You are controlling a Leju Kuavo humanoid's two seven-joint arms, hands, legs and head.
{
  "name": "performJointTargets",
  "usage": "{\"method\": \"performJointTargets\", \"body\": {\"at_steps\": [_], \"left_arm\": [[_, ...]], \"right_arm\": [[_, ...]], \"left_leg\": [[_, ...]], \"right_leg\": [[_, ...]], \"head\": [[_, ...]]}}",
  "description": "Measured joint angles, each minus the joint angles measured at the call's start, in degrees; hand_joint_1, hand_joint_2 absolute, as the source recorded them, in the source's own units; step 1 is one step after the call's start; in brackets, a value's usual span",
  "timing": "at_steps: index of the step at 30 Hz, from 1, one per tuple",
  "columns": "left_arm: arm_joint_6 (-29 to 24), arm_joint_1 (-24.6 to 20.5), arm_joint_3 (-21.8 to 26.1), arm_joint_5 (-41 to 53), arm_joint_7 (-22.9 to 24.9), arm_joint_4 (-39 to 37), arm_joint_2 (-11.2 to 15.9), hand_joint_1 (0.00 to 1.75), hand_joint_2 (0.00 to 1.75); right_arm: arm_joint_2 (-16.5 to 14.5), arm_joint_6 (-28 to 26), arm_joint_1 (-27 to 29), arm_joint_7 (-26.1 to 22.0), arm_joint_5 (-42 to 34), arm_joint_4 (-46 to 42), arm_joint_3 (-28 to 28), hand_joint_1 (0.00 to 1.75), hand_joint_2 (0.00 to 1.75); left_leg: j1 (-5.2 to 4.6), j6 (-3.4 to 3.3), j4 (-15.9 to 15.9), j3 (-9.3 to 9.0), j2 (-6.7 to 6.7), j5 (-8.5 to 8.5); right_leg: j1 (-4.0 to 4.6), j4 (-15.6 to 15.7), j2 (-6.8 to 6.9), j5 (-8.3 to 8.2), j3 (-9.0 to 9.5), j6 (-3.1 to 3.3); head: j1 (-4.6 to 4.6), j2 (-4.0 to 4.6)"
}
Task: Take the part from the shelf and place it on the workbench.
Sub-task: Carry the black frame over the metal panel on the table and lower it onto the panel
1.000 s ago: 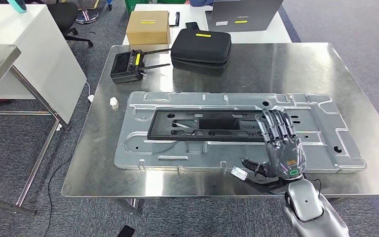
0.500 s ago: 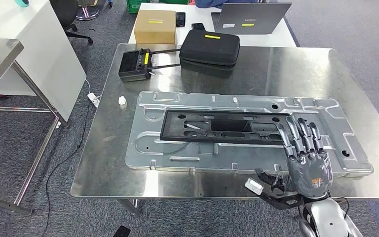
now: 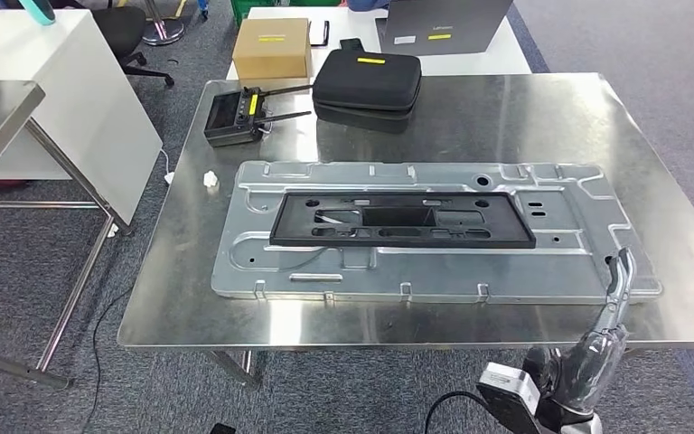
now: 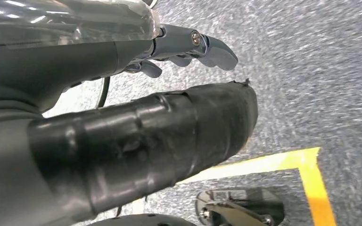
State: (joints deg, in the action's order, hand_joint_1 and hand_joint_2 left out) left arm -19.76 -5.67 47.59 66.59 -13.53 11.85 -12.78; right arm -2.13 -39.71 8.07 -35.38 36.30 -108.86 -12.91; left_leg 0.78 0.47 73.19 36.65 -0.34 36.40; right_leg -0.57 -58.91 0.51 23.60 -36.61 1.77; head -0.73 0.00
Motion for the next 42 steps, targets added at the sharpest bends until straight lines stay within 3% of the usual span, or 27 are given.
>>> {"method": "performJointTargets", "body": {"at_steps": [3, 4, 5, 8, 9, 10, 12, 13, 14, 15, 16, 18, 20, 22, 24, 26, 28, 29, 30, 31, 33, 35, 36, 38, 39, 40, 42], "left_arm": [[0.0, 0.2, 0.7, -0.7, -0.6, 0.0, 0.3, 0.0, 0.0], [0.0, 0.2, 0.8, -0.9, -0.8, 0.0, 0.4, 0.0, 0.0], [0.0, 0.2, 1.0, -1.1, -1.0, 0.0, 0.5, 0.0, 0.0], [0.0, 0.6, 1.8, -1.4, -1.0, 0.0, 0.6, 0.0, 0.0], [0.1, 0.6, 2.0, -1.5, -0.9, 0.0, 0.6, 0.0, 0.0], [0.1, 0.6, 2.1, -1.5, -0.9, 0.0, 0.6, 0.0, 0.0], [0.1, 0.6, 2.2, -1.6, -0.9, 0.0, 0.6, 0.0, 0.0], [0.1, 0.7, 2.3, -1.6, -0.9, 0.0, 0.6, 0.0, 0.0], [0.1, 0.7, 2.4, -1.6, -1.0, 0.0, 0.6, 0.0, 0.0], [0.1, 0.8, 2.4, -1.7, -1.0, 0.0, 0.6, 0.0, 0.0], [0.1, 0.7, 2.5, -1.7, -1.0, 0.0, 0.6, 0.0, 0.0], [0.1, 0.7, 2.6, -1.7, -1.1, 0.0, 0.6, 0.0, 0.0], [0.1, 0.7, 2.7, -1.8, -1.2, 0.0, 0.5, 0.0, 0.0], [0.1, 0.7, 2.8, -1.8, -1.2, 0.0, 0.5, 0.0, 0.0], [0.1, 0.7, 3.0, -1.8, -1.3, 0.0, 0.5, 0.0, 0.0], [0.1, 0.8, 3.2, -1.8, -1.3, 0.0, 0.5, 0.0, 0.0], [0.1, 0.8, 3.2, -1.8, -1.3, 0.0, 0.5, 0.0, 0.0], [0.2, 0.8, 3.2, -1.8, -1.3, 0.0, 0.5, 0.0, 0.0], [0.2, 0.8, 3.3, -1.8, -1.3, 0.0, 0.5, 0.0, 0.0], [0.2, 0.8, 3.3, -1.8, -1.3, 0.0, 0.5, 0.0, 0.0], [0.3, 0.8, 3.3, -1.8, -1.3, 0.0, 0.5, 0.0, 0.0], [0.3, 0.6, 3.3, -1.8, -1.3, 0.0, 0.5, 0.0, 0.0], [0.3, 0.5, 3.3, -1.9, -1.3, 0.0, 0.5, 0.0, 0.0], [0.3, 0.6, 3.3, -1.9, -1.4, 0.0, 0.5, 0.0, 0.0], [0.3, 0.6, 3.3, -1.9, -1.4, 0.0, 0.5, 0.0, 0.0], [0.3, 0.6, 3.3, -1.9, -1.3, 0.0, 0.5, 0.0, 0.0], [0.3, 0.6, 3.4, -2.0, -1.3, 0.0, 0.5, 0.0, 0.0]], "right_arm": [[-1.2, 0.0, 2.5, -0.6, -1.4, -0.9, 0.0, 0.0, 0.0], [-1.5, 0.0, 3.3, -0.8, -1.8, -1.2, 0.0, 0.0, 0.0], [-1.8, 0.0, 4.0, -0.8, -2.1, -1.4, 0.1, 0.0, 0.0], [-2.5, 0.0, 6.0, -1.0, -3.5, -1.6, 0.4, 0.0, 0.0], [-2.6, 0.0, 6.6, -1.1, -3.9, -1.6, 0.7, 0.0, 0.0], [-2.7, 0.0, 7.1, -1.2, -4.2, -1.7, 0.9, 0.0, 0.0], [-2.9, 0.0, 7.8, -1.3, -4.9, -1.7, 1.3, 0.0, 0.0], [-3.0, 0.0, 8.0, -1.5, -5.3, -1.7, 1.4, 0.0, 0.0], [-3.1, 0.0, 8.3, -1.6, -5.6, -1.7, 1.5, 0.0, 0.0], [-3.1, 0.0, 8.5, -1.7, -5.8, -1.7, 1.6, 0.0, 0.0], [-3.2, 0.0, 8.6, -1.8, -6.0, -1.7, 1.7, 0.0, 0.0], [-3.2, 0.0, 8.7, -1.9, -6.3, -1.8, 1.8, 0.0, 0.0], [-3.3, 0.0, 8.7, -2.0, -6.5, -2.0, 1.8, 0.0, 0.0], [-3.3, 0.0, 8.7, -2.0, -6.7, -2.1, 1.9, 0.0, 0.0], [-3.4, -0.1, 8.7, -2.0, -6.8, -2.1, 2.0, 0.0, 0.0], [-3.5, -0.1, 8.7, -2.0, -7.0, -2.1, 2.0, 0.0, 0.0], [-3.6, -0.1, 8.7, -2.0, -7.2, -2.0, 2.0, 0.0, 0.0], [-3.6, -0.1, 8.7, -2.0, -7.2, -2.0, 2.0, 0.0, 0.0], [-3.6, -0.1, 8.7, -2.0, -7.3, -2.0, 2.0, 0.0, 0.0], [-3.6, -0.1, 8.7, -2.0, -7.3, -2.0, 2.0, 0.0, 0.0], [-3.6, -0.1, 8.7, -2.0, -7.4, -2.0, 2.0, 0.0, 0.0], [-3.6, -0.1, 8.7, -2.0, -7.4, -2.0, 2.0, 0.0, 0.0], [-3.6, -0.1, 8.6, -2.0, -7.4, -2.0, 2.0, 0.0, 0.0], [-3.6, -0.1, 8.6, -1.9, -7.4, -2.0, 2.0, 0.0, 0.0], [-3.6, -0.1, 8.6, -1.9, -7.4, -2.0, 2.0, 0.0, 0.0], [-3.6, -0.1, 8.6, -1.9, -7.5, -2.0, 2.0, 0.0, 0.0], [-3.6, -0.1, 8.6, -1.8, -7.6, -1.9, 2.0, 0.0, 0.0]], "left_leg": [[-0.11, -0.47, -11.3, -7.82, 0.0, -3.55], [-0.23, -0.69, -14.4, -9.59, -0.02, -4.29], [-0.38, -0.92, -15.9, -10.38, -0.05, -4.6], [-0.59, -1.85, -16.3, -9.77, 0.06, -6.03], [-0.52, -2.24, -16.5, -9.31, 0.21, -6.75], [-0.39, -2.58, -16.6, -8.68, 0.38, -7.5], [-0.32, -2.99, -16.6, -7.16, 0.7, -8.77], [-0.35, -3.02, -16.5, -6.32, 0.82, -9.38], [-0.38, -2.97, -16.4, -5.45, 0.92, -10.0], [-0.4, -2.89, -16.2, -4.55, 0.97, -10.6], [-0.4, -2.77, -16.0, -3.62, 1.01, -11.14], [-0.42, -2.45, -15.5, -2.13, 1.0, -12.04], [-0.48, -1.88, -15.1, -1.46, 0.96, -12.83], [-0.41, -1.1, -15.4, -1.38, 0.93, -13.77], [-0.25, -0.37, -15.0, -1.03, 0.83, -13.34], [-0.13, 0.19, -11.5, 0.23, 0.7, -8.71], [-0.07, 0.62, -4.7, 1.79, 0.67, -2.94], [-0.07, 0.78, -1.6, 2.09, 0.67, -1.8], [-0.07, 0.87, 0.3, 1.75, 0.67, -2.09], [-0.06, 0.9, 0.2, 0.47, 0.67, -3.56], [-0.07, 0.65, -5.4, -4.89, 0.66, -6.31], [-0.3, 0.05, -13.5, -10.45, 0.61, -5.72], [-0.46, -0.36, -15.9, -11.77, 0.58, -4.97], [-0.57, -1.36, -17.1, -11.66, 0.65, -5.12], [-0.52, -1.86, -17.2, -11.23, 0.77, -5.75], [-0.43, -2.4, -17.3, -10.66, 0.91, -6.47], [-0.37, -3.08, -17.4, -9.08, 1.13, -7.91]], "right_leg": [[0.09, -0.5, -0.05, -1.16, -1.38, -0.54], [0.15, -0.6, -0.05, -1.51, -1.6, -0.85], [0.2, -0.6, -0.02, -1.86, -1.69, -1.22], [-0.02, -0.2, -0.11, -2.82, -1.72, -2.36], [-0.14, -0.8, -0.23, -1.85, -2.04, -2.67], [-0.22, -2.3, -0.34, 0.27, -2.64, -2.96], [-0.32, -8.5, -0.42, 6.56, -4.26, -3.43], [-0.34, -12.1, -0.42, 8.85, -4.83, -3.62], [-0.35, -14.9, -0.42, 9.82, -4.86, -3.73], [-0.34, -16.1, -0.42, 9.47, -4.1, -3.75], [-0.34, -15.1, -0.42, 8.17, -2.26, -3.65], [-0.23, -7.8, -0.46, 6.37, 3.99, -3.1], [0.13, -0.5, -0.52, 6.96, 9.02, -2.43], [0.54, 1.7, -0.53, 7.2, 9.82, -1.75], [0.38, 2.1, -0.35, 6.02, 9.01, -0.76], [0.12, 2.5, -0.13, 4.52, 7.68, 0.23], [0.25, 2.4, -0.04, 3.16, 5.84, 0.63], [0.3, 2.2, 0.01, 2.48, 4.87, 0.6], [0.33, 2.0, 0.06, 1.82, 3.87, 0.52], [0.34, 1.7, 0.11, 1.2, 2.85, 0.4], [0.34, 0.9, 0.15, 0.12, 0.97, 0.03], [0.48, 0.1, 0.18, -0.76, -0.33, -0.53], [0.5, -0.1, 0.23, -1.21, -0.62, -0.87], [0.46, 0.1, 0.28, -2.17, -0.83, -1.63], [0.35, -0.1, 0.18, -1.9, -1.09, -1.99], [0.27, -1.0, 0.05, -0.54, -1.54, -2.31], [0.01, -5.9, -0.19, 5.15, -3.03, -2.84]], "head": [[0.01, 0.0], [-0.04, 0.0], [-0.06, 0.0], [-0.08, 0.0], [-0.13, 0.0], [-0.16, 0.0], [-0.26, 0.0], [-0.26, 0.0], [-0.26, 0.0], [-0.25, 0.0], [-0.25, 0.0], [-0.24, 0.0], [-0.25, 0.0], [-0.34, 0.0], [-0.43, 0.0], [-0.32, 0.0], [-0.21, 0.0], [-0.21, 0.0], [-0.2, 0.0], [-0.2, 0.0], [-0.19, 0.0], [-0.2, 0.0], [-0.22, 0.0], [-0.27, 0.0], [-0.27, 0.0], [-0.28, 0.0], [-0.28, 0.0]]}}
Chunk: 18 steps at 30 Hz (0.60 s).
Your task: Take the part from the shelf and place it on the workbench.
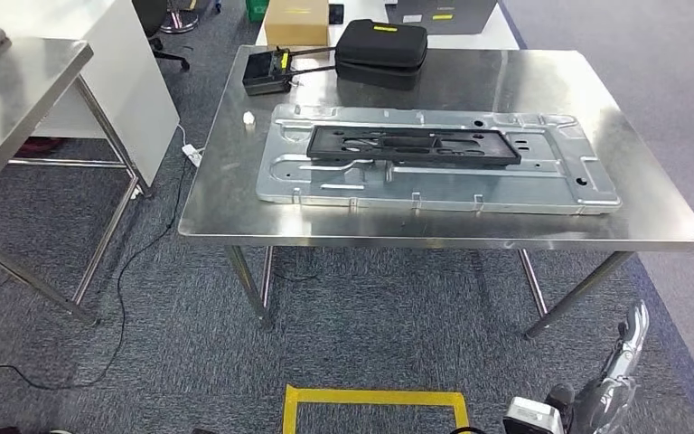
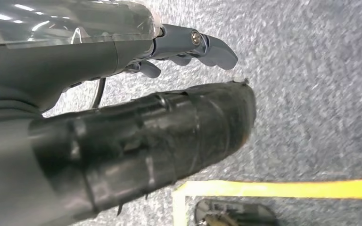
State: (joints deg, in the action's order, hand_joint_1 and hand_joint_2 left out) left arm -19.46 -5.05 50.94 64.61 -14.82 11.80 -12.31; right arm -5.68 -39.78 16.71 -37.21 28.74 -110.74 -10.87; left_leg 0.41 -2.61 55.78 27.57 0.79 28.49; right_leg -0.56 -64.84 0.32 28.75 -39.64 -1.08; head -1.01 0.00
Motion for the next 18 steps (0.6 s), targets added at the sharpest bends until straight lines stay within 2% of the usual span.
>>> {"method": "performJointTargets", "body": {"at_steps": [1, 2, 3, 4, 5, 6, 8, 9, 10, 12, 13, 14, 15, 16, 17, 18], "left_arm": [[0.0, 0.0, 0.0, 0.0, 0.0, 0.0, 0.0, 0.0, 0.0], [0.0, 0.0, 0.0, 0.0, 0.0, 0.0, 0.0, 0.0, 0.0], [0.0, 0.1, 0.0, 0.0, 0.0, 0.0, 0.0, 0.0, 0.0], [0.0, 0.1, 0.0, 0.0, 0.0, 0.0, 0.0, 0.0, 0.0], [0.0, 0.1, 0.0, 0.0, 0.0, 0.0, 0.0, 0.0, 0.0], [0.0, 0.1, 0.0, 0.0, 0.0, 0.0, 0.0, 0.0, 0.0], [0.0, 0.1, 0.0, 0.0, 0.0, 0.0, 0.0, 0.0, 0.0], [0.0, 0.1, 0.0, 0.0, 0.0, 0.0, 0.0, 0.0, 0.0], [0.0, 0.1, 0.0, 0.0, 0.0, 0.0, 0.0, 0.0, 0.0], [0.0, 0.1, 0.1, 0.0, 0.1, 0.0, 0.0, 0.0, 0.0], [0.0, 0.2, 0.1, 0.0, 0.1, 0.0, 0.0, 0.0, 0.0], [0.0, 0.3, 0.1, 0.0, 0.1, 0.0, 0.0, 0.0, 0.0], [0.0, 0.3, 0.1, -0.1, 0.1, 0.0, 0.0, 0.0, 0.0], [0.0, 0.3, 0.1, -0.1, 0.1, 0.0, 0.0, 0.0, 0.0], [0.0, 0.3, 0.1, -0.2, 0.1, 0.0, 0.0, 0.0, 0.0], [0.0, 0.3, 0.2, -0.2, 0.1, 0.0, 0.0, 0.0, 0.0]], "right_arm": [[0.0, 0.0, 0.0, 0.0, -0.1, 0.1, 0.0, 0.0, 0.0], [0.0, 0.0, 0.0, 0.1, -0.2, 0.2, 0.0, 0.0, 0.0], [0.0, 0.0, 0.0, 0.1, -0.3, 0.3, 0.0, 0.0, 0.0], [0.0, 0.0, 0.0, 0.1, -0.4, 0.3, 0.0, 0.0, 0.0], [0.0, 0.0, 0.0, 0.2, -0.5, 0.4, 0.0, 0.0, 0.0], [0.0, 0.0, -0.1, 0.2, -0.6, 0.4, 0.0, 0.0, 0.0], [0.0, 0.0, -0.2, 0.4, -0.7, 0.3, 0.0, 0.0, 0.0], [0.0, 0.0, -0.3, 0.5, -0.7, 0.3, 0.0, 0.0, 0.0], [0.0, 0.0, -0.3, 0.6, -0.8, 0.3, 0.0, 0.0, 0.0], [0.0, 0.0, -0.3, 0.6, -0.8, 0.3, 0.1, 0.0, 0.0], [0.0, 0.0, -0.4, 0.7, -0.9, 0.3, 0.1, 0.0, 0.0], [0.0, 0.0, -0.4, 0.7, -0.9, 0.3, 0.1, 0.0, 0.0], [0.0, 0.0, -0.3, 0.7, -1.0, 0.3, 0.1, 0.0, 0.0], [0.0, 0.0, -0.3, 0.7, -1.2, 0.3, 0.1, 0.0, 0.0], [0.0, 0.0, -0.2, 0.6, -1.5, 0.3, 0.1, 0.0, 0.0], [0.0, 0.0, -0.2, 0.6, -1.8, 0.3, 0.1, 0.0, 0.0]], "left_leg": [[-0.02, -0.17, 0.1, 0.91, 0.04, -0.67], [-0.04, -0.15, 0.2, 1.82, 0.05, -1.34], [-0.06, -0.07, 0.4, 2.78, 0.07, -1.98], [-0.06, 0.05, 0.7, 3.75, 0.09, -2.54], [-0.05, 0.21, 1.1, 4.71, 0.08, -3.05], [-0.04, 0.4, 1.5, 5.59, 0.07, -3.49], [-0.17, 0.96, 2.1, 6.76, -0.01, -4.25], [-0.2, 1.29, 2.2, 6.97, -0.02, -4.61], [-0.18, 1.67, 2.2, 7.09, -0.02, -5.03], [-0.06, 2.45, 2.4, 7.38, -0.08, -5.25], [0.0, 2.78, 3.2, 7.79, -0.18, -4.15], [0.05, 3.03, 5.0, 8.45, -0.28, -1.96], [0.17, 3.2, 7.7, 9.26, -0.36, 0.98], [0.2, 3.35, 11.1, 10.09, -0.38, 3.9], [0.24, 3.51, 14.5, 10.69, -0.38, 5.86], [0.26, 3.63, 17.0, 10.74, -0.37, 6.34]], "right_leg": [[-0.09, -3.7, -0.02, 2.82, -0.73, -0.22], [-0.18, -7.1, -0.04, 4.44, -1.15, -0.42], [-0.24, -9.3, -0.04, 4.56, -0.98, -0.55], [-0.29, -9.8, -0.04, 3.41, 0.02, -0.58], [-0.32, -8.0, -0.04, 1.75, 2.15, -0.49], [-0.32, -4.6, -0.05, 0.62, 5.14, -0.27], [-0.04, 3.5, -0.09, 1.0, 11.01, 0.32], [0.15, 6.1, -0.11, 1.74, 12.47, 0.62], [0.37, 7.3, -0.12, 2.13, 12.9, 0.93], [0.26, 7.7, -0.01, 1.26, 12.21, 1.78], [0.15, 7.9, 0.1, 0.64, 11.72, 2.32], [0.02, 8.0, 0.2, -0.06, 11.09, 2.79], [0.05, 8.0, 0.3, -0.67, 10.33, 3.1], [0.11, 8.0, 0.31, -1.29, 9.49, 3.33], [0.17, 7.9, 0.33, -1.93, 8.61, 3.36], [0.21, 7.7, 0.36, -2.58, 7.7, 3.3]], "head": [[-0.01, 0.0], [0.0, 0.0], [0.0, 0.0], [0.0, 0.0], [0.01, 0.0], [0.01, 0.0], [0.04, 0.0], [0.01, 0.0], [0.01, 0.0], [-0.05, 0.0], [-0.01, 0.0], [0.03, 0.0], [0.07, 0.0], [0.1, 0.0], [0.11, 0.0], [0.1, 0.0]]}}
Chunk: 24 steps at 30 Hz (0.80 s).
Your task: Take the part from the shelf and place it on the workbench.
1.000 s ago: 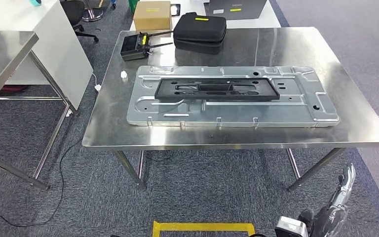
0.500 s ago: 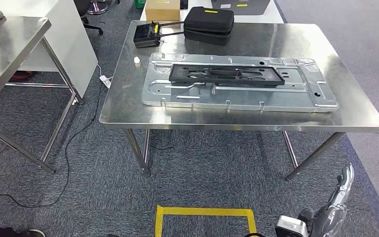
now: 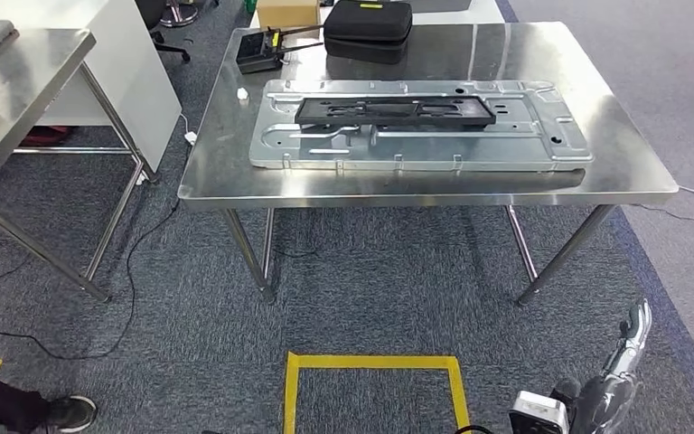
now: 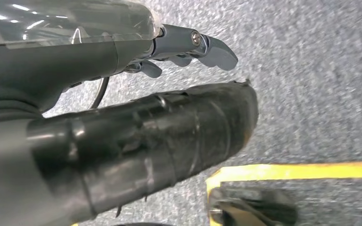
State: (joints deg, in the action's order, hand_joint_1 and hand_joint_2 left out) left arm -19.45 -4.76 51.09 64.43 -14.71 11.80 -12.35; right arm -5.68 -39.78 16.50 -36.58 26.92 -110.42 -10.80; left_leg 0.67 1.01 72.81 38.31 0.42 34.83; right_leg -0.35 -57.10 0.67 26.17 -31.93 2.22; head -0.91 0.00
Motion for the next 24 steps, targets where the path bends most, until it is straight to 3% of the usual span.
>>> {"method": "performJointTargets", "body": {"at_steps": [2, 3, 4, 6, 7, 9, 10, 11, 12, 14, 15, 16, 17, 19, 21, 22, 24], "left_arm": [[0.0, 0.0, 0.0, 0.0, 0.0, 0.0, 0.0, 0.0, 0.0], [0.0, 0.0, 0.0, 0.0, 0.0, 0.0, 0.0, 0.0, 0.0], [0.0, -0.1, 0.0, 0.0, 0.0, 0.0, 0.0, 0.0, 0.0], [0.0, -0.2, 0.0, 0.0, 0.1, 0.0, 0.0, 0.0, 0.0], [0.0, -0.2, 0.0, 0.0, 0.1, 0.0, 0.0, 0.0, 0.0], [0.0, -0.1, 0.1, 0.0, 0.1, 0.0, 0.0, 0.0, 0.0], [0.0, -0.1, 0.1, 0.0, 0.1, 0.0, 0.0, 0.0, 0.0], [0.0, -0.1, 0.1, 0.0, 0.1, 0.0, 0.0, 0.0, 0.0], [0.0, -0.1, 0.1, 0.0, 0.1, 0.0, 0.0, 0.0, 0.0], [0.0, -0.1, 0.1, 0.0, 0.1, 0.0, 0.0, 0.0, 0.0], [0.0, -0.1, 0.2, 0.0, 0.1, 0.0, 0.0, 0.0, 0.0], [0.0, 0.0, 0.2, 0.0, 0.1, 0.0, 0.0, 0.0, 0.0], [0.0, 0.0, 0.2, 0.0, 0.1, 0.0, 0.0, 0.0, 0.0], [0.0, 0.0, 0.2, 0.0, 0.1, 0.0, 0.0, 0.0, 0.0], [0.0, -0.1, 0.2, 0.0, 0.1, 0.0, -0.1, 0.0, 0.0], [0.0, -0.1, 0.2, 0.1, 0.1, 0.0, -0.1, 0.0, 0.0], [0.0, 0.0, 0.2, 0.1, 0.1, 0.0, -0.1, 0.0, 0.0]], "right_arm": [[0.0, 0.0, 0.0, 0.0, -0.5, 0.0, 0.0, 0.0, 0.0], [0.0, 0.0, 0.0, -0.1, -0.6, 0.0, 0.0, 0.0, 0.0], [0.0, 0.0, 0.1, -0.1, -0.8, 0.0, 0.0, 0.0, 0.0], [0.0, 0.0, 0.1, -0.3, -1.1, -0.3, 0.0, 0.0, 0.0], [0.0, 0.0, 0.2, -0.5, -1.3, -0.4, 0.0, 0.0, 0.0], [0.0, 0.0, 0.3, -0.8, -1.8, -0.7, 0.2, 0.0, 0.0], [0.0, 0.0, 0.5, -0.8, -2.0, -0.8, 0.4, 0.0, 0.0], [0.0, 0.0, 0.6, -0.8, -2.1, -0.9, 0.6, 0.0, 0.0], [0.0, 0.0, 0.8, -0.9, -2.1, -0.9, 0.8, 0.0, 0.0], [0.0, 0.0, 0.9, -1.0, -2.2, -1.0, 1.2, 0.0, 0.0], [0.0, 0.0, 1.0, -1.0, -2.2, -1.0, 1.4, 0.0, 0.0], [0.0, 0.0, 1.1, -1.0, -2.3, -1.0, 1.5, 0.0, 0.0], [0.0, 0.0, 1.2, -1.1, -2.3, -1.0, 1.7, 0.0, 0.0], [0.0, 0.0, 1.3, -1.1, -2.4, -1.2, 1.9, 0.0, 0.0], [0.0, 0.0, 1.3, -1.3, -2.6, -1.5, 2.1, 0.0, 0.0], [0.0, 0.0, 1.3, -1.4, -2.7, -1.7, 2.1, 0.0, 0.0], [0.0, 0.0, 1.4, -1.7, -3.1, -1.9, 2.3, 0.0, 0.0]], "left_leg": [[0.04, 0.08, -0.1, -2.38, 0.0, -2.6], [0.06, -0.01, -3.0, -4.92, -0.01, -4.28], [0.0, -0.17, -7.1, -7.99, -0.03, -4.87], [-0.23, -0.75, -14.3, -12.42, -0.09, -3.97], [-0.4, -1.1, -16.0, -13.19, -0.11, -3.33], [-0.41, -1.94, -16.5, -12.64, 0.02, -3.89], [-0.34, -2.42, -16.6, -12.23, 0.16, -4.49], [-0.22, -2.88, -16.8, -11.66, 0.3, -5.18], [-0.15, -3.22, -16.8, -10.92, 0.45, -5.88], [-0.2, -3.51, -16.6, -9.2, 0.54, -7.19], [-0.22, -3.48, -16.5, -8.3, 0.58, -7.82], [-0.22, -3.4, -16.2, -7.37, 0.61, -8.4], [-0.22, -3.28, -15.9, -6.41, 0.62, -8.93], [-0.26, -2.91, -15.2, -4.66, 0.59, -9.84], [-0.37, -2.34, -14.7, -3.75, 0.51, -10.62], [-0.39, -1.99, -14.7, -3.58, 0.49, -11.03], [-0.34, -1.28, -14.8, -3.41, 0.43, -11.81]], "right_leg": [[0.01, -0.5, 0.02, -1.19, -1.91, -0.25], [0.0, -0.9, 0.01, -1.68, -2.79, -0.44], [0.07, -1.4, -0.01, -2.08, -3.6, -0.67], [0.19, -2.1, 0.0, -2.85, -4.61, -1.28], [0.21, -2.2, 0.04, -3.31, -4.85, -1.63], [0.07, -2.2, 0.04, -4.01, -5.05, -2.37], [-0.03, -2.7, -0.08, -3.26, -5.33, -2.72], [-0.12, -4.1, -0.22, -1.37, -5.83, -3.04], [-0.28, -6.7, -0.36, 1.5, -6.59, -3.32], [-0.38, -13.6, -0.43, 6.95, -8.1, -3.79], [-0.42, -16.4, -0.43, 7.93, -8.34, -3.95], [-0.43, -17.6, -0.42, 7.46, -7.82, -4.01], [-0.44, -16.8, -0.42, 6.04, -6.29, -3.97], [-0.38, -9.9, -0.43, 3.83, -0.66, -3.58], [-0.08, -2.4, -0.52, 4.42, 4.17, -3.05], [0.1, -0.6, -0.56, 5.03, 5.07, -2.8], [0.16, 0.0, -0.52, 4.48, 4.66, -2.15]], "head": [[0.01, 0.0], [0.01, 0.0], [0.02, 0.0], [-0.02, 0.0], [-0.03, 0.0], [-0.04, 0.0], [-0.07, 0.0], [-0.09, 0.0], [-0.11, 0.0], [-0.13, 0.0], [-0.13, 0.0], [-0.12, 0.0], [-0.12, 0.0], [-0.11, 0.0], [-0.1, 0.0], [-0.09, 0.0], [-0.13, 0.0]]}}
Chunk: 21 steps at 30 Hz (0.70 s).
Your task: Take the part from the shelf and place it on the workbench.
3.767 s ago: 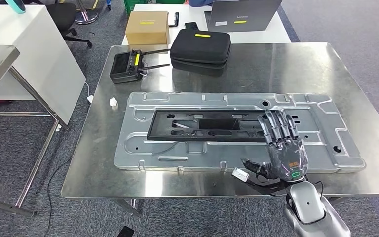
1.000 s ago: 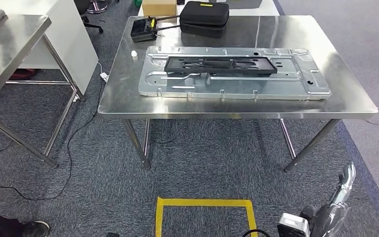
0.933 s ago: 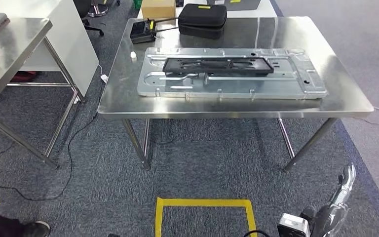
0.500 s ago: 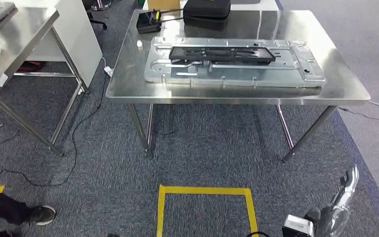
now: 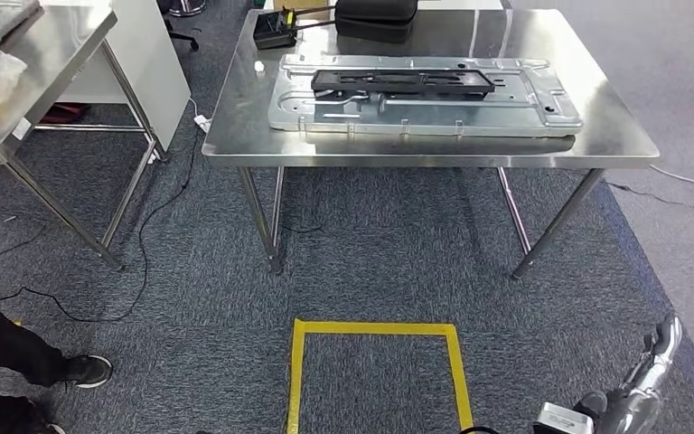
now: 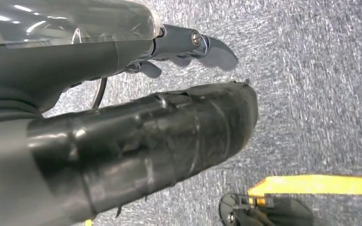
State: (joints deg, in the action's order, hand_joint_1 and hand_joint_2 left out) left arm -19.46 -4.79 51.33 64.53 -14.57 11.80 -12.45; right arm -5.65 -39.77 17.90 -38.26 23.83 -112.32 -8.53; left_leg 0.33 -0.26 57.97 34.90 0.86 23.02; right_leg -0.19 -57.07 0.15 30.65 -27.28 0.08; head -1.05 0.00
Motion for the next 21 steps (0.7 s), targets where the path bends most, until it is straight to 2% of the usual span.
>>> {"method": "performJointTargets", "body": {"at_steps": [1, 2, 3, 5, 6, 7, 8, 9, 10, 11, 12, 13, 14, 16, 17, 18, 20, 21], "left_arm": [[0.0, 0.0, 0.0, 0.0, 0.0, 0.0, 0.0, 0.0, 0.0], [0.0, 0.1, 0.0, 0.0, 0.0, 0.0, 0.0, 0.0, 0.0], [0.0, 0.2, 0.1, 0.0, 0.0, 0.0, 0.0, 0.0, 0.0], [0.0, 0.2, 0.1, 0.0, 0.0, 0.0, 0.0, 0.0, 0.0], [0.0, 0.2, 0.1, -0.1, 0.0, 0.0, 0.0, 0.0, 0.0], [0.0, 0.2, 0.1, -0.1, 0.0, 0.0, 0.0, 0.0, 0.0], [0.0, 0.2, 0.1, -0.1, 0.0, 0.0, 0.0, 0.0, 0.0], [0.0, 0.2, 0.1, -0.1, 0.0, 0.0, 0.0, 0.0, 0.0], [0.0, 0.2, 0.1, -0.1, 0.0, 0.0, 0.0, 0.0, 0.0], [0.0, 0.1, 0.1, -0.1, 0.0, 0.0, 0.0, 0.0, 0.0], [0.0, 0.0, 0.1, -0.1, 0.0, 0.0, 0.0, 0.0, 0.0], [0.0, 0.0, 0.1, -0.1, 0.0, 0.0, 0.0, 0.0, 0.0], [0.0, -0.1, 0.1, -0.1, 0.0, 0.0, 0.0, 0.0, 0.0], [0.0, 0.0, 0.2, -0.1, 0.0, 0.0, 0.0, 0.0, 0.0], [0.0, 0.0, 0.3, -0.1, 0.0, 0.0, 0.0, 0.0, 0.0], [0.0, 0.1, 0.3, -0.1, 0.0, 0.0, 0.0, 0.0, 0.0], [0.0, 0.0, 0.3, -0.1, 0.0, 0.0, -0.1, 0.0, 0.0], [0.0, 0.1, 0.4, -0.1, 0.0, 0.0, -0.1, 0.0, 0.0]], "right_arm": [[0.0, 0.0, 0.0, -0.1, -0.1, -0.1, 0.0, 0.0, 0.0], [0.0, 0.0, 0.0, -0.1, -0.3, -0.1, 0.1, 0.0, 0.0], [0.0, 0.0, 0.1, -0.1, -0.4, -0.2, 0.1, 0.0, 0.0], [0.0, 0.1, 0.1, -0.1, -0.6, -0.3, 0.1, 0.0, 0.0], [0.0, 0.1, 0.2, -0.1, -0.7, -0.3, 0.1, 0.0, 0.0], [0.0, 0.1, 0.2, -0.1, -0.8, -0.3, 0.1, 0.0, 0.0], [0.0, 0.1, 0.2, -0.1, -0.9, -0.3, 0.1, 0.0, 0.0], [0.0, 0.1, 0.2, -0.1, -1.0, -0.3, 0.2, 0.0, 0.0], [0.0, 0.2, 0.2, -0.1, -1.1, -0.3, 0.2, 0.0, 0.0], [0.0, 0.2, 0.2, -0.1, -1.2, -0.3, 0.3, 0.0, 0.0], [0.0, 0.2, 0.2, -0.2, -1.3, -0.3, 0.3, 0.0, 0.0], [0.0, 0.2, 0.3, -0.2, -1.4, -0.3, 0.4, 0.0, 0.0], [0.0, 0.2, 0.3, -0.3, -1.6, -0.3, 0.4, 0.0, 0.0], [0.0, 0.2, 0.4, -0.4, -1.9, -0.3, 0.6, 0.0, 0.0], [0.0, 0.3, 0.4, -0.5, -2.0, -0.3, 0.7, 0.0, 0.0], [0.0, 0.3, 0.5, -0.5, -2.1, -0.3, 0.9, 0.0, 0.0], [0.0, 0.4, 0.6, -0.5, -2.3, -0.3, 1.4, 0.0, 0.0], [0.0, 0.4, 0.6, -0.6, -2.4, -0.3, 1.6, 0.0, 0.0]], "left_leg": [[0.06, 0.34, 0.4, 0.35, -0.12, 0.51], [0.11, 0.62, 1.5, 0.96, -0.24, 2.13], [0.18, 0.87, 3.8, 1.8, -0.36, 4.76], [0.3, 1.22, 10.9, 3.6, -0.43, 10.65], [0.32, 1.34, 14.1, 4.01, -0.43, 12.08], [0.32, 1.38, 16.0, 3.71, -0.43, 12.07], [0.32, 1.34, 16.0, 2.47, -0.43, 10.89], [0.31, 1.21, 13.9, 0.25, -0.43, 9.16], [0.29, 0.97, 10.2, -2.78, -0.45, 7.84], [0.15, 0.71, 5.6, -6.02, -0.46, 7.48], [0.02, 0.41, 1.7, -8.54, -0.47, 7.83], [-0.16, 0.12, -1.0, -10.05, -0.47, 8.44], [-0.37, -0.18, -2.3, -10.56, -0.47, 8.82], [-0.27, -0.99, -2.8, -9.85, -0.33, 7.92], [-0.16, -1.51, -2.9, -9.33, -0.19, 7.25], [-0.01, -1.97, -3.1, -8.67, -0.03, 6.5], [-0.01, -2.49, -3.0, -7.05, 0.18, 5.22], [-0.03, -2.51, -2.9, -6.23, 0.23, 4.59]], "right_leg": [[-0.11, 0.2, 0.08, -0.59, -0.53, 0.46], [-0.24, 0.3, 0.15, -1.32, -1.2, 0.98], [-0.36, 0.5, 0.23, -2.1, -2.03, 1.41], [-0.21, 0.3, 0.26, -3.49, -3.85, 1.84], [-0.13, 0.2, 0.27, -4.16, -4.74, 1.84], [-0.06, 0.0, 0.29, -4.8, -5.65, 1.79], [-0.02, -0.2, 0.31, -5.41, -6.58, 1.69], [0.01, -0.4, 0.31, -5.97, -7.44, 1.57], [0.01, -0.8, 0.31, -6.47, -8.22, 1.43], [0.07, -1.1, 0.28, -6.9, -8.9, 1.21], [0.13, -1.4, 0.29, -7.33, -9.38, 0.94], [0.15, -1.5, 0.35, -7.78, -9.69, 0.63], [0.14, -1.5, 0.41, -8.28, -9.87, 0.27], [0.05, -1.5, 0.4, -8.72, -10.19, -0.46], [-0.03, -2.1, 0.29, -7.65, -10.61, -0.79], [-0.12, -3.8, 0.18, -5.46, -11.3, -1.09], [-0.43, -10.2, 0.08, 0.41, -13.05, -1.59], [-0.56, -13.8, 0.08, 2.3, -13.67, -1.83]], "head": [[0.02, 0.0], [0.03, 0.0], [0.05, 0.0], [0.08, 0.0], [0.08, 0.0], [0.08, 0.0], [0.09, 0.0], [0.1, 0.0], [0.1, 0.0], [0.11, 0.0], [0.09, 0.0], [0.08, 0.0], [0.07, 0.0], [0.05, 0.0], [0.03, 0.0], [0.03, 0.0], [0.03, 0.0], [0.04, 0.0]]}}
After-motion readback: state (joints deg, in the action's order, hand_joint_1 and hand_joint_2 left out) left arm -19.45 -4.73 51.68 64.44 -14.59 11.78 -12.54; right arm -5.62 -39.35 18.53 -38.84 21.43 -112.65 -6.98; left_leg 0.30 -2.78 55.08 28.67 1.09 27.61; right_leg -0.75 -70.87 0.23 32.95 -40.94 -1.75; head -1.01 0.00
